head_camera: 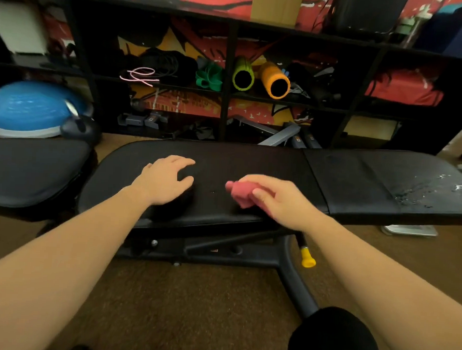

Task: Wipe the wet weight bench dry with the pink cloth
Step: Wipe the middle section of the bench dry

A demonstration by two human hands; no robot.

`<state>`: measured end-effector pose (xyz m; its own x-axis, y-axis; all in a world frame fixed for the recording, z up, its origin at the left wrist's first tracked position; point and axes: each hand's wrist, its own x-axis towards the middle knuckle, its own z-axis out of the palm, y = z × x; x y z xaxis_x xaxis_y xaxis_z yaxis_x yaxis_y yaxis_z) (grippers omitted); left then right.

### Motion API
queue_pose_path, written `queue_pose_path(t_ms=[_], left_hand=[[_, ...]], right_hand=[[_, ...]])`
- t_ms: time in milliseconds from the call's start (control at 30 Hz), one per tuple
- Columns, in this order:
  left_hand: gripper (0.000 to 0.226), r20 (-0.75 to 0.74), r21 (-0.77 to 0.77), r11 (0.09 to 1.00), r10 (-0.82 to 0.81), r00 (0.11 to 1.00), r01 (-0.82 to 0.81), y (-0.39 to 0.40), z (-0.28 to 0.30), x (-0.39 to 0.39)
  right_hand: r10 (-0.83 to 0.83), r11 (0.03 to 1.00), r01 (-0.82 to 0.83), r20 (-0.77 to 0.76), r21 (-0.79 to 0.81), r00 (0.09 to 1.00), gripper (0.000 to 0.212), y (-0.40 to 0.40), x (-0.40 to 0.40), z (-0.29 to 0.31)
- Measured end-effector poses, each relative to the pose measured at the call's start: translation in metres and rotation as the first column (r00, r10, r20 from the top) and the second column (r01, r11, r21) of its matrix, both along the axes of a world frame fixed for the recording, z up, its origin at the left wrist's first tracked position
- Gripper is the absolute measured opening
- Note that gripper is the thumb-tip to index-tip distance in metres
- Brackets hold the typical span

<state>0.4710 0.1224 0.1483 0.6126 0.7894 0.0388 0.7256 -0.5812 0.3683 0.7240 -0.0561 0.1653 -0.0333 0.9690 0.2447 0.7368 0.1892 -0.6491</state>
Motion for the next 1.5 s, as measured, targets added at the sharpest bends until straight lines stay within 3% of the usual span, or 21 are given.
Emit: queue_pose_path(t_ms=[67, 133, 200, 267, 367, 567, 767, 933, 1033, 1100, 1167, 1233, 1267, 1300, 1367, 1433, 1500], left_hand=[[0.05, 0.037, 0.099, 0.994, -0.054, 0.998, 0.05, -0.028, -0.009, -0.021], [0.049, 0.025, 0.17, 0.983, -0.077, 0.997, 0.072, -0.057, -0.023, -0.037], [0.049, 0.046, 0.196, 0.98, -0.039, 0.998, 0.029, -0.077, -0.036, -0.045], [0.048, 0.085, 0.194, 0.981, 0.015, 0.996, -0.031, -0.086, -0.044, -0.047], [0.049, 0.082, 0.226, 0.974, 0.014, 0.997, -0.032, -0.092, -0.051, -0.046], [0.049, 0.093, 0.206, 0.977, 0.036, 0.995, -0.054, -0.092, -0.054, -0.044], [0.05, 0.099, 0.189, 0.98, 0.039, 0.994, -0.057, -0.092, -0.053, -0.045], [0.048, 0.113, 0.187, 0.981, 0.02, 0.993, -0.041, -0.091, -0.052, -0.048], [0.049, 0.118, 0.2, 0.979, 0.001, 0.993, -0.025, -0.089, -0.053, -0.05], [0.049, 0.108, 0.187, 0.982, -0.004, 0.994, -0.017, -0.087, -0.052, -0.051], [0.049, 0.104, 0.173, 0.985, -0.01, 0.994, -0.009, -0.087, -0.051, -0.051], [0.05, 0.109, 0.167, 0.986, -0.012, 0.994, -0.006, -0.088, -0.05, -0.049], [0.049, 0.11, 0.17, 0.985, -0.011, 0.994, -0.008, -0.089, -0.05, -0.049], [0.049, 0.109, 0.174, 0.985, -0.008, 0.994, -0.011, -0.089, -0.05, -0.049], [0.049, 0.112, 0.182, 0.983, -0.006, 0.994, -0.015, -0.09, -0.049, -0.05], [0.049, 0.111, 0.175, 0.984, -0.02, 0.994, 0.0, -0.089, -0.048, -0.051], [0.049, 0.118, 0.147, 0.989, -0.05, 0.992, 0.032, -0.086, -0.044, -0.052]], right_hand=[[-0.185, 0.978, 0.183, 0.01, 0.102, 0.983, 0.037, 0.002, 0.013, 0.014], [-0.316, 0.947, 0.3, 0.162, 0.115, 0.935, 0.037, 0.002, 0.032, 0.023], [-0.339, 0.938, 0.336, 0.418, 0.083, 0.843, 0.039, 0.003, 0.054, 0.018], [-0.277, 0.938, 0.344, 0.513, -0.037, 0.812, 0.046, -0.001, 0.066, 0.003], [-0.222, 0.937, 0.318, 0.454, -0.147, 0.863, 0.057, -0.004, 0.065, -0.026], [-0.247, 0.969, 0.231, 0.468, 0.092, 0.848, 0.047, -0.018, 0.009, -0.044], [-0.284, 0.957, 0.283, 0.436, 0.068, 0.854, 0.046, -0.018, -0.042, -0.057], [-0.255, 0.967, 0.239, 0.322, 0.089, 0.912, 0.04, -0.015, -0.08, -0.064], [-0.168, 0.985, 0.168, 0.027, 0.027, 0.985, 0.037, -0.021, -0.087, -0.052], [-0.201, 0.978, 0.207, -0.181, 0.016, 0.963, 0.036, -0.028, -0.081, -0.034], [-0.287, 0.94, 0.326, -0.284, 0.099, 0.915, 0.036, -0.033, -0.063, -0.012], [-0.408, 0.874, 0.439, -0.177, 0.21, 0.896, 0.035, -0.033, -0.03, 0.008], [-0.458, 0.858, 0.45, -0.03, 0.247, 0.889, 0.035, -0.031, -0.009, 0.013], [-0.461, 0.875, 0.424, 0.135, 0.236, 0.877, 0.035, -0.03, 0.01, 0.012], [-0.361, 0.929, 0.365, 0.372, 0.062, 0.855, 0.039, -0.03, 0.033, -0.006], [-0.336, 0.926, 0.377, 0.464, 0.005, 0.82, 0.045, -0.033, 0.032, -0.031], [-0.33, 0.937, 0.345, 0.469, 0.057, 0.819, 0.048, -0.032, 0.015, -0.044]])
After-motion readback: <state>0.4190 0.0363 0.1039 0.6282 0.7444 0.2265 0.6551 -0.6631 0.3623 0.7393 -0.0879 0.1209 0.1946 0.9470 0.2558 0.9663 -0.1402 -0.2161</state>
